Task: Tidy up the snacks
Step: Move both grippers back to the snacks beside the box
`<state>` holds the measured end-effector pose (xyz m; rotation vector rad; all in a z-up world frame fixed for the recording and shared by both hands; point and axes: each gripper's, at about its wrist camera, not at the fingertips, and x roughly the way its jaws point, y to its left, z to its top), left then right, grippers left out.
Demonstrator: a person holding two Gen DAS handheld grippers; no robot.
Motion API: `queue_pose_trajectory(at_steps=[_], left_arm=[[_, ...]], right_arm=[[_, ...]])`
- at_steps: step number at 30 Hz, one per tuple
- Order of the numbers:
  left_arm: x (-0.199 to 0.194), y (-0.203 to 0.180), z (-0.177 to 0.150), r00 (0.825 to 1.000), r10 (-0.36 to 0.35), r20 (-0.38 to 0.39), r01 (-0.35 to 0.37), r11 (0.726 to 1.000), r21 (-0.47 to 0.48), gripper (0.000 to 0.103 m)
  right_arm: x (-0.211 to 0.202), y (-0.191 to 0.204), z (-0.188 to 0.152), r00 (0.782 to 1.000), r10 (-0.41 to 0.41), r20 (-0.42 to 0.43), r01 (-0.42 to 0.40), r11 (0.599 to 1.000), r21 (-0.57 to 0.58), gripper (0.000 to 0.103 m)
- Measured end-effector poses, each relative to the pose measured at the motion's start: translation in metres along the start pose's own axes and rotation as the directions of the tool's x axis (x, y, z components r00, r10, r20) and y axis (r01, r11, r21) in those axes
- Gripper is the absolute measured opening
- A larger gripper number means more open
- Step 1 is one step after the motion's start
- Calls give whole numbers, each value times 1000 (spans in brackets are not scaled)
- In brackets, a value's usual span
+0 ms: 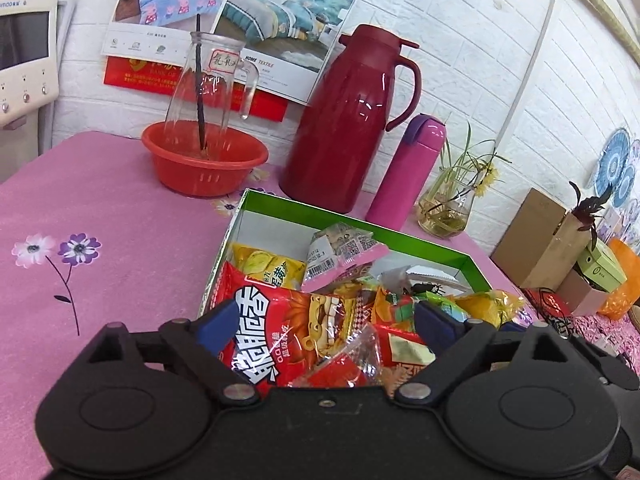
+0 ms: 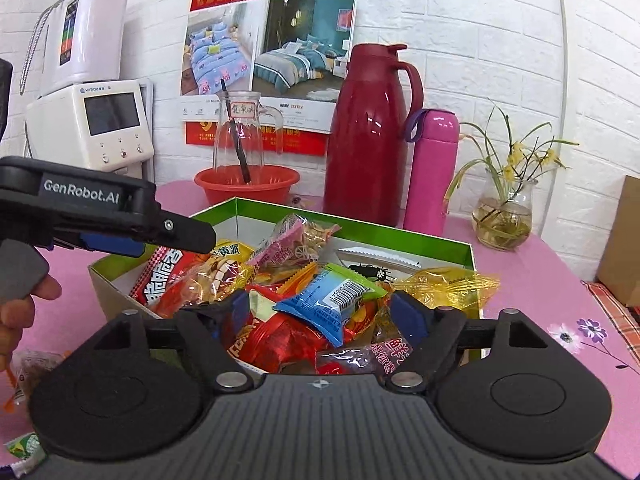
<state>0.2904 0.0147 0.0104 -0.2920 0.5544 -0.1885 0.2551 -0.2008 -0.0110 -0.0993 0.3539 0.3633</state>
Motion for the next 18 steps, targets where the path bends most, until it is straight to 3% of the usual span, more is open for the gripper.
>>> queue_pose_trajectory(at_steps=[18], left_arm=[[-57,-28,-27,999,19,-34,-17,998,59,103]], right_arm=[[-70,28,-8,996,90,24,-90,996,-20,103]])
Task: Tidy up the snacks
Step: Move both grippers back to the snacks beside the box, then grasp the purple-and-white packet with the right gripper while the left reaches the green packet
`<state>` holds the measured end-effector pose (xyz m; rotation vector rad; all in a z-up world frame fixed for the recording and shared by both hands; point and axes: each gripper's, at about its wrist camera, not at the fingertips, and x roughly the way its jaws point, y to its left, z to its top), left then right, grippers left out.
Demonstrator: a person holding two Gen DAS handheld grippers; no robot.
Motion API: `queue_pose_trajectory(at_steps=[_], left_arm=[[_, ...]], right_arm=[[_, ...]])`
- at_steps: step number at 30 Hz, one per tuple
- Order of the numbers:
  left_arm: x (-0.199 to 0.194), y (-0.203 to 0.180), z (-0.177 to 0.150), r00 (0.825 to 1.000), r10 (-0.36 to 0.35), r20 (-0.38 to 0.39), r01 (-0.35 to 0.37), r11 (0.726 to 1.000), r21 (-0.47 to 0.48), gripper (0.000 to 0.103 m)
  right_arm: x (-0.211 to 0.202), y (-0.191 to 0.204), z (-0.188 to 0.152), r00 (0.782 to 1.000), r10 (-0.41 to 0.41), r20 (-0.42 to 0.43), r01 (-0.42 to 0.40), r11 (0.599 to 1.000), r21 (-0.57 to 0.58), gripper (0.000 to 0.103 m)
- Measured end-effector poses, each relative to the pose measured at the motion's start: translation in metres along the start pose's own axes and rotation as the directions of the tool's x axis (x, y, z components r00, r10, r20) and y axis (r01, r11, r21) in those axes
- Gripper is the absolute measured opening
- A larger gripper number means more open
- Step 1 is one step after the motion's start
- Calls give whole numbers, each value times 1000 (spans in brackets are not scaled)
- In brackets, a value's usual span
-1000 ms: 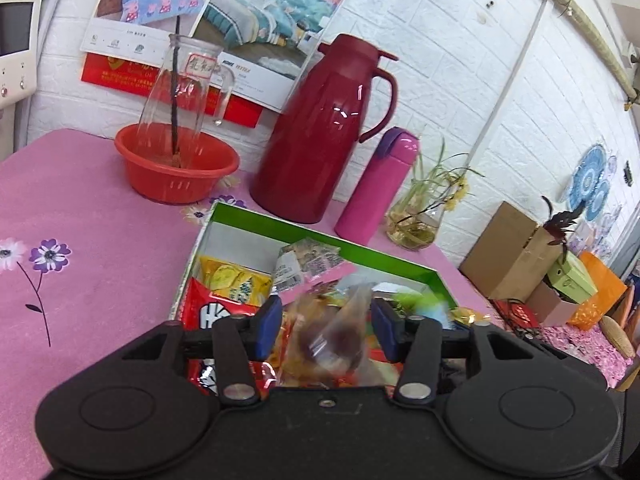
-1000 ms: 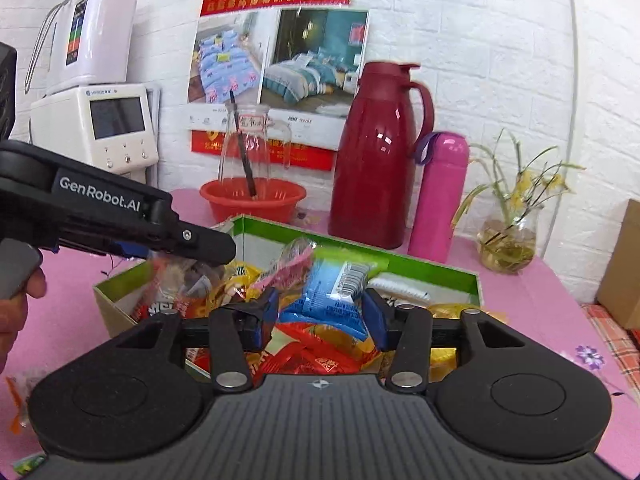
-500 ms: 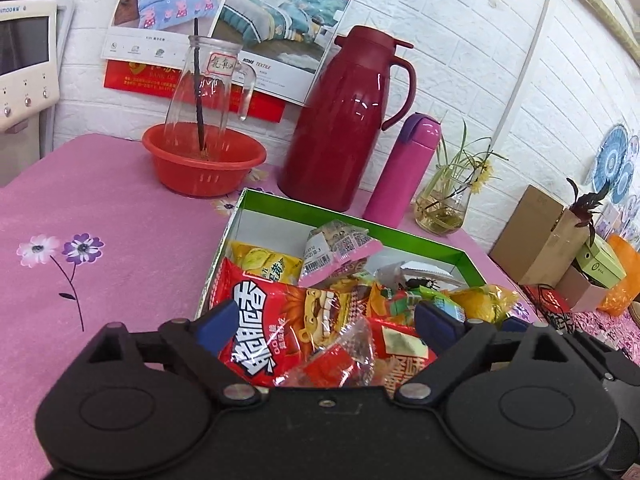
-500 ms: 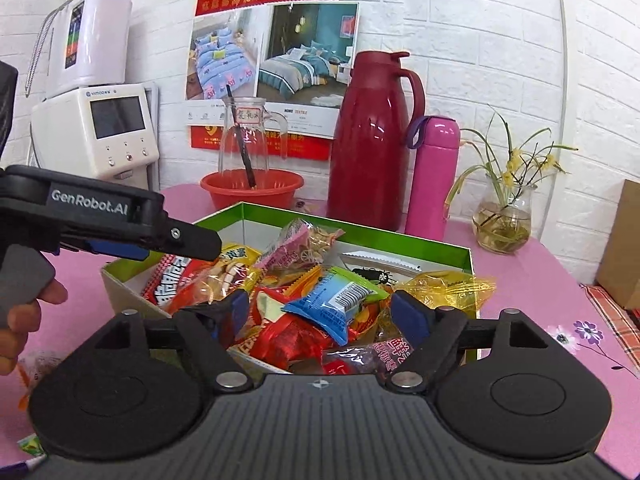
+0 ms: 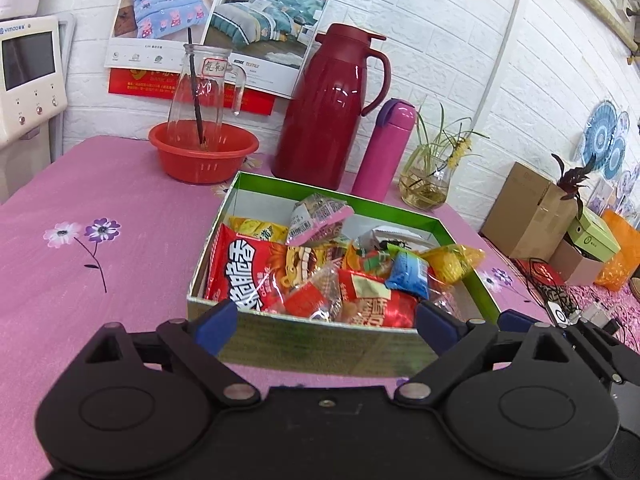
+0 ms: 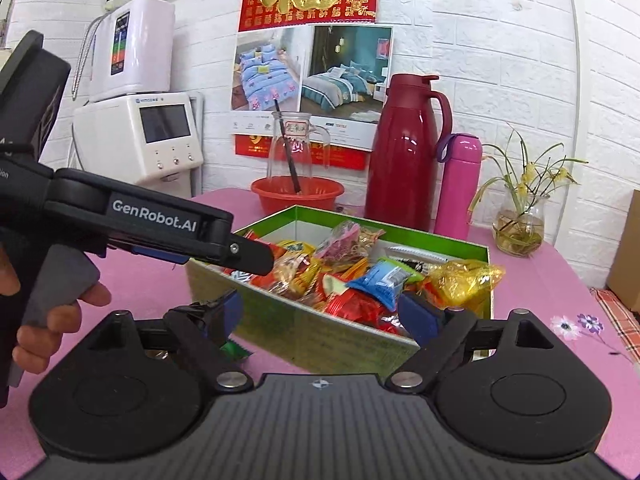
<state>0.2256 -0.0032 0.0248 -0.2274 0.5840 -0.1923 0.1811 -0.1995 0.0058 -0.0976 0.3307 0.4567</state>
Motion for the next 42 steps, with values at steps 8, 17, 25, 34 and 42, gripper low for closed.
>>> queue_pose_trajectory(at_steps=[8,17,25,34,42], left_arm=[[-38,11,-22,999,-28,-17,28,1000,-8,103],[-73,29,-65,995,-76,-72,75,997,-8,103],[-88,41,-85,990,-96,-104,93,995,-34,103],[-62,25,-92,976,-147,-162,149,989,-2,92],[-31,5,-89,974,-127,-189,134,991,23,89]], right_arm=[[-29,6,-23,995,95,-44,-89,989,116,103],[-47,57,-49,969,223,-104,-229,972,-49,103],[-20,82,-56,944,261,-202,-273,961,-37,97],[-40,50,-65,950,238,-201,-235,971,39,54],[-61,19,-74,963,181,-202,-167,982,83,55]])
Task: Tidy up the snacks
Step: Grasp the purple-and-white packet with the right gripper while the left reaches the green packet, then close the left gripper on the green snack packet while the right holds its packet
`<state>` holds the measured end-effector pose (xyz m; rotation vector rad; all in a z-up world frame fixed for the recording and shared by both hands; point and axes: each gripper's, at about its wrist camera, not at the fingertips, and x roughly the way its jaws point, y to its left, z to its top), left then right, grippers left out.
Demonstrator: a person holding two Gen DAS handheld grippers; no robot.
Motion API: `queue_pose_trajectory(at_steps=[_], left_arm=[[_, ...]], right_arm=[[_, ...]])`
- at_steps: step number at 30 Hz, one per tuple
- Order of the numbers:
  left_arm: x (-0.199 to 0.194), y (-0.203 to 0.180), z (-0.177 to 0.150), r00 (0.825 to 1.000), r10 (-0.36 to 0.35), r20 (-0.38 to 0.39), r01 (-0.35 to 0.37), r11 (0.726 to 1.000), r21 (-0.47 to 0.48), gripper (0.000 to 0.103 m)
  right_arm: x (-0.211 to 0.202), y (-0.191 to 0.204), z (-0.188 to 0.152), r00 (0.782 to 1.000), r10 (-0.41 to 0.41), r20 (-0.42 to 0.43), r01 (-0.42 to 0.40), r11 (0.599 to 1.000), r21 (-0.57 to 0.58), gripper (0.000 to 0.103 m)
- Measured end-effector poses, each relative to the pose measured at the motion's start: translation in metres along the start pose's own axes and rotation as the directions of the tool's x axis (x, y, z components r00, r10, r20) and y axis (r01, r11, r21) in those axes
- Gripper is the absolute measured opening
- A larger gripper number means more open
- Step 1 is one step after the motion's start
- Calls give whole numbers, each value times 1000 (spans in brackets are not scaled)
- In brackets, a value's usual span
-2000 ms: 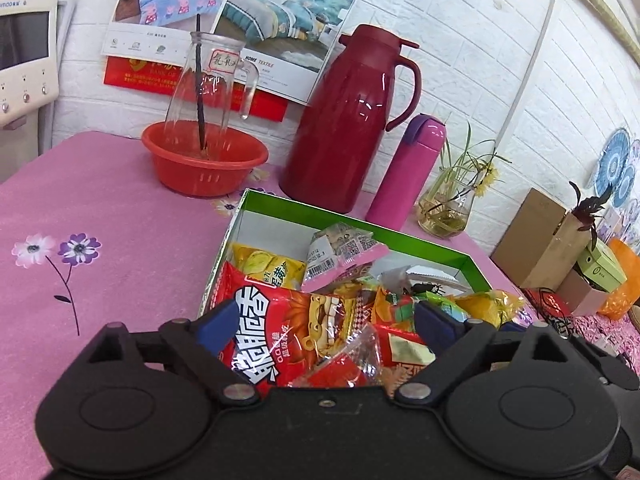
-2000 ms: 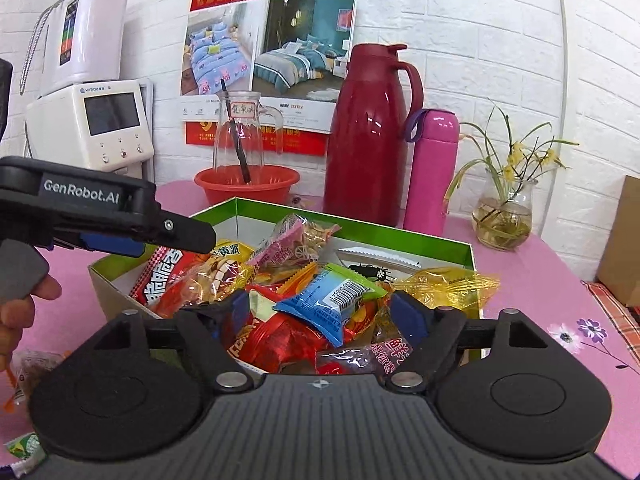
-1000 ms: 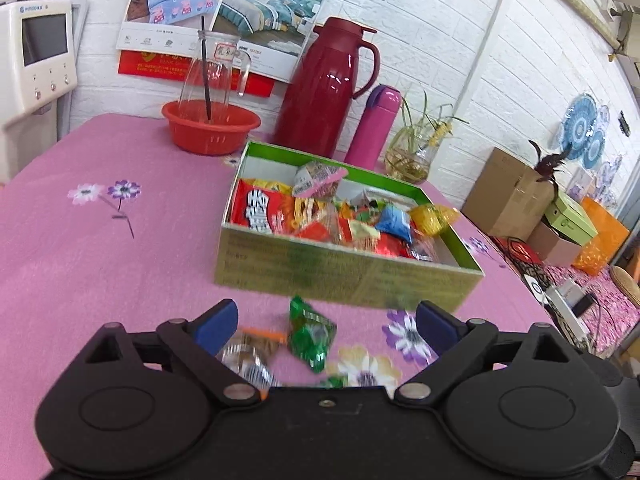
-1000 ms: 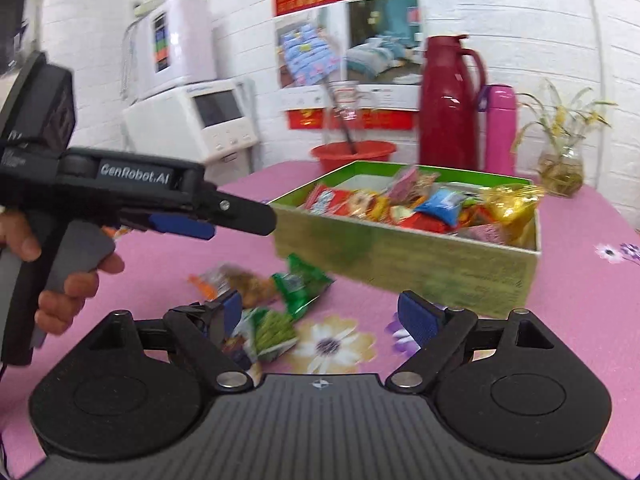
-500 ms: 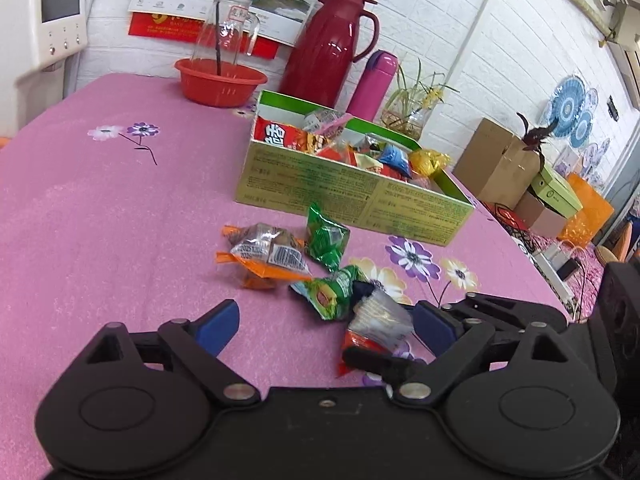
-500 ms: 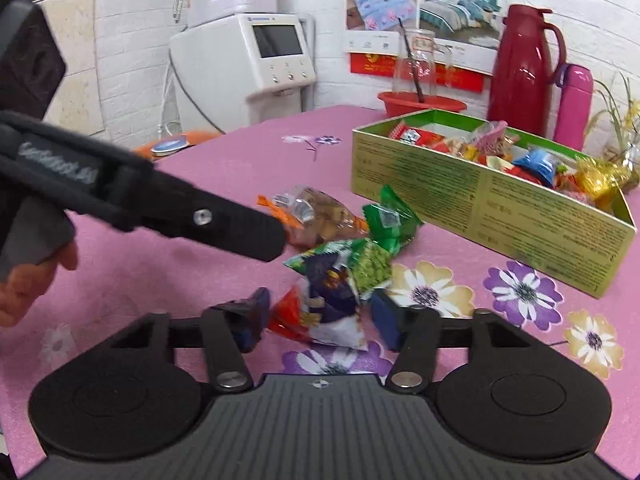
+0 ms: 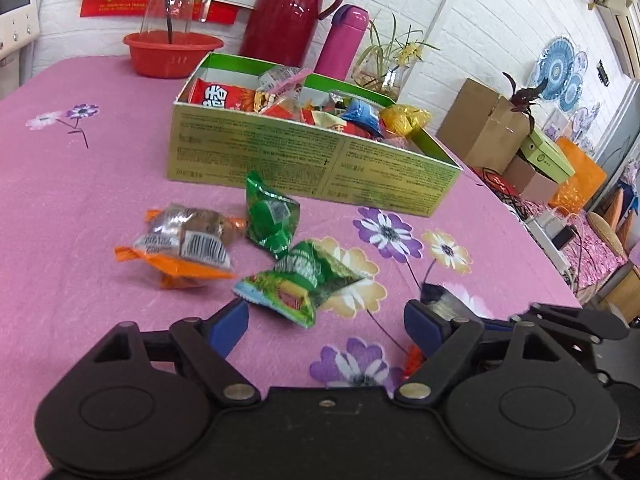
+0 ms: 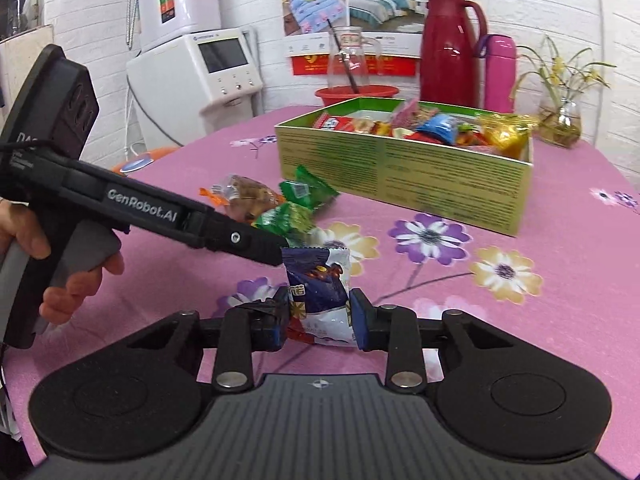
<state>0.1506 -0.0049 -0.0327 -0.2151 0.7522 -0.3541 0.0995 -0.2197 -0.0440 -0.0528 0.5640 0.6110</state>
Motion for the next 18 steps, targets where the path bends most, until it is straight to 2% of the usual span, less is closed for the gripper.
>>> queue_pose_trajectory(at_steps=[8,9,10,15,17,18], left_arm=[[26,-8,16,998,55,4,-56,997,59,89],[28,-8,16,998,62,2,-62,996,70,80],[30,-8,15,998,68,-3,-67,994,85,56],[25,-10,9,997,77,1,-76,987,139,50],[23,-11,6,998,63,-3,-62,989,138,53],[23,-12,6,998,56,-4,-55,989,140,58]], right_arm=[[-2,-13,-2,999,-30,14,29,999,34,58],[-2,-12,-2,999,-34,15,34,999,29,58],[-1,-12,-2,999,-37,15,37,999,25,59],[3,-12,-2,999,-45,5,45,999,15,70],[6,-12,-1,999,-48,-3,48,999,9,77],[8,-11,-1,999,-51,-9,51,999,5,85]])
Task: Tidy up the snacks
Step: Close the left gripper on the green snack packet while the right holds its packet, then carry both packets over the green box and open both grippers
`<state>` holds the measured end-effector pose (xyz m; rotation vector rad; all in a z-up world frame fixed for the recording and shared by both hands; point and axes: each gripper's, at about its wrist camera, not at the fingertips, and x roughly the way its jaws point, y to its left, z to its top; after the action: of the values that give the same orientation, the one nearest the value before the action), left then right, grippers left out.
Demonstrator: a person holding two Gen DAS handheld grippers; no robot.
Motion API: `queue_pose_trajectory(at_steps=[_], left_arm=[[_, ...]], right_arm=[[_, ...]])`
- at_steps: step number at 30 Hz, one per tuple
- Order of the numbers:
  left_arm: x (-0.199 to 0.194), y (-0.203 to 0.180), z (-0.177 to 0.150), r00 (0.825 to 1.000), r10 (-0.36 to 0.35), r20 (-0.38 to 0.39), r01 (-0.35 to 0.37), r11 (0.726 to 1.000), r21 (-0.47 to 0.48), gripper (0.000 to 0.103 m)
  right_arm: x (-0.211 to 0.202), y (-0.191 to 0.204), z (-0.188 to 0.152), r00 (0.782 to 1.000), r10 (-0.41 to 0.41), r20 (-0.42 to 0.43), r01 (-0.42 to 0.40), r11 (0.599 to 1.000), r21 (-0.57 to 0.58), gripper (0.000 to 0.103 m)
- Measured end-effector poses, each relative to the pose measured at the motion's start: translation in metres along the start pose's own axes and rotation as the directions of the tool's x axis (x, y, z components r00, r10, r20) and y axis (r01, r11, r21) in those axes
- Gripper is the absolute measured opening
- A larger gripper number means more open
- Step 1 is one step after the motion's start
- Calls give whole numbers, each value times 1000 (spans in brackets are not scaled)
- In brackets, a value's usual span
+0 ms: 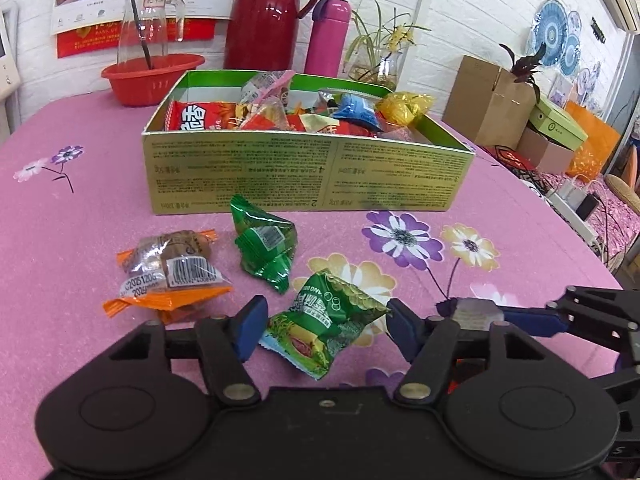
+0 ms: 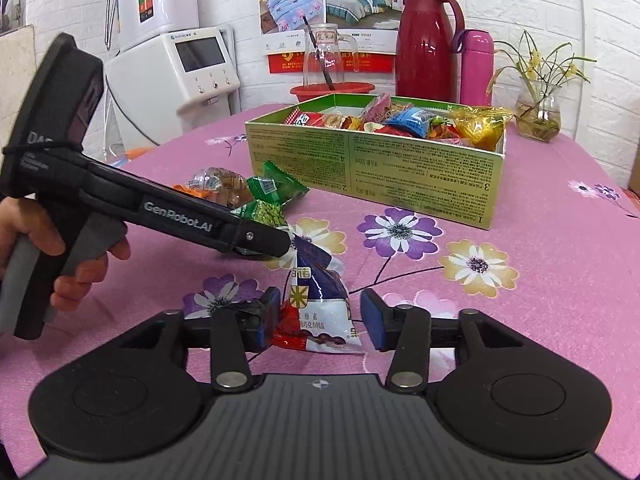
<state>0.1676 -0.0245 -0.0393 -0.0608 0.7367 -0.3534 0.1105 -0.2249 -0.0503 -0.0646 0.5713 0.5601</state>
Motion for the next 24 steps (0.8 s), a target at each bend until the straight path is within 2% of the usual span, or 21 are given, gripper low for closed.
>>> queue_pose_trajectory(at_steps=[1,5,6,7,8,10,12,20,24], left_arm=[[0,-1,0,1000,-2,1,2,1000,1,62],[3,-4,-1,1000,7,10,-7,1000,15,63],[3,-5,-1,1000,7,13,-7,1000,27,60],[2,-6,-2,1000,8,15,-9,999,40,55],[0,-6,-3,1000,6,19,-7,999,44,52],[-4,-2,-4,1000,-8,26,8,1000,15,42],[-9,0,-4,999,-17,35,17,1000,-10,41],[-30,3,2,994,-95,57,101,990,-100,36],[-47,1,20,985,-119,124,132,986,-100,34]], right_arm=[[2,1,0,1000,-3,-6,3,1000,-6,90],[10,5,0,1000,-11,-25,11,1000,-29,92],[12,5,0,999,-9,-34,8,1000,-29,90],[11,5,0,1000,0,-31,-1,1000,-27,75],[10,5,1,1000,7,-30,-8,1000,-24,74],[7,4,0,1000,7,-21,-7,1000,-20,65],[3,3,1,1000,12,-5,-12,1000,-12,60],[-13,7,12,998,10,69,-9,1000,-19,56],[-20,3,27,992,-6,125,10,1000,-29,57]])
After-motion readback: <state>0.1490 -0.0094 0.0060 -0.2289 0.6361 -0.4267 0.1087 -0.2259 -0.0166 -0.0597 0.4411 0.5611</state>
